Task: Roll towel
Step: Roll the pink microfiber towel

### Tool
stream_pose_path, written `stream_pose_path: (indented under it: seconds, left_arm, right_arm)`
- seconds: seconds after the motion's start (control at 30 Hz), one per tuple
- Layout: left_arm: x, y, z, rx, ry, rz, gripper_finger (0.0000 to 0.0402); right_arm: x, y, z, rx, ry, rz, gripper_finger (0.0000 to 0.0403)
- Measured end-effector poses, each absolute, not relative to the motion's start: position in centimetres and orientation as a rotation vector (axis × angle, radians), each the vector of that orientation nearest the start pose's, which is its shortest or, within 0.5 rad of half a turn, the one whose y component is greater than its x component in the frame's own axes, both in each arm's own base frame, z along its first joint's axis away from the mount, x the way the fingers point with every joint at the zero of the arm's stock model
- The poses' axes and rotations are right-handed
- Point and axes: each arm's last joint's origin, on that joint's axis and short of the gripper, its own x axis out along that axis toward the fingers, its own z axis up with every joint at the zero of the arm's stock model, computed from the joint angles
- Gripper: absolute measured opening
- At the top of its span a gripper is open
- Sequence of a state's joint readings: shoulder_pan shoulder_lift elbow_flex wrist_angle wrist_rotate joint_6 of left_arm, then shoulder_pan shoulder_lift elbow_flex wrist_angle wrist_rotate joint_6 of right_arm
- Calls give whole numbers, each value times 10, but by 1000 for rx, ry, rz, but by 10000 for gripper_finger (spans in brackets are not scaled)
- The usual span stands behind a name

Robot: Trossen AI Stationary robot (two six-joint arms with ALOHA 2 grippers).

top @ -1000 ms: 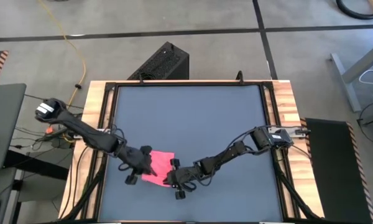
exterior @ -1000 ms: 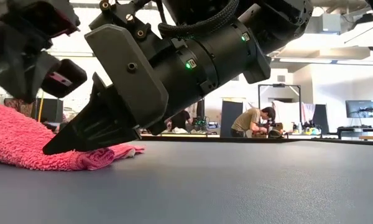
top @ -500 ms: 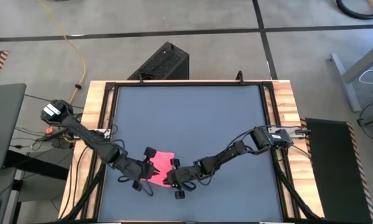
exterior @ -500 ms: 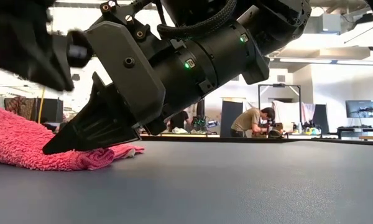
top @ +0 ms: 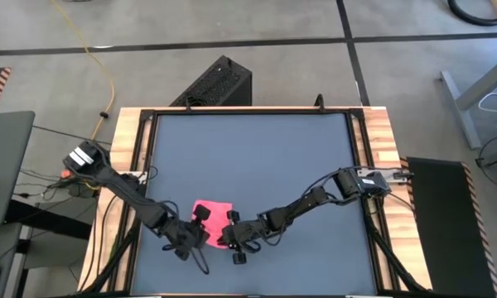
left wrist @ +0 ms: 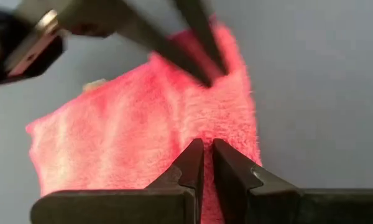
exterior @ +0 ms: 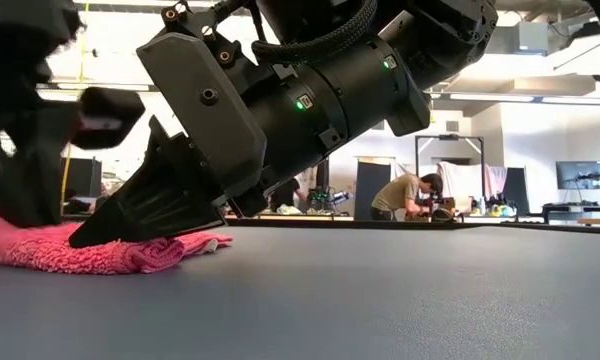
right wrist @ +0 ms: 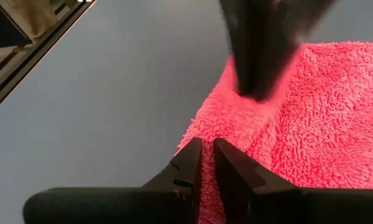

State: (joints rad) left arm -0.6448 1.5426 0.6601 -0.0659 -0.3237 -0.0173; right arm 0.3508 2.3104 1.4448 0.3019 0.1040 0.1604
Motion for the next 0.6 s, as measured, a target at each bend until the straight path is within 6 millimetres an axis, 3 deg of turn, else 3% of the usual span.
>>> stream_pose_path:
  seconds: [0.43,0.6]
  left_arm:
    - [214,-153,123,315,969,-245,0]
    - [206,-153,115,215,970,-220,0]
  right_arm:
    - [455,164,100,53,572,188,71]
    - [453,164,112,61,568,186,72]
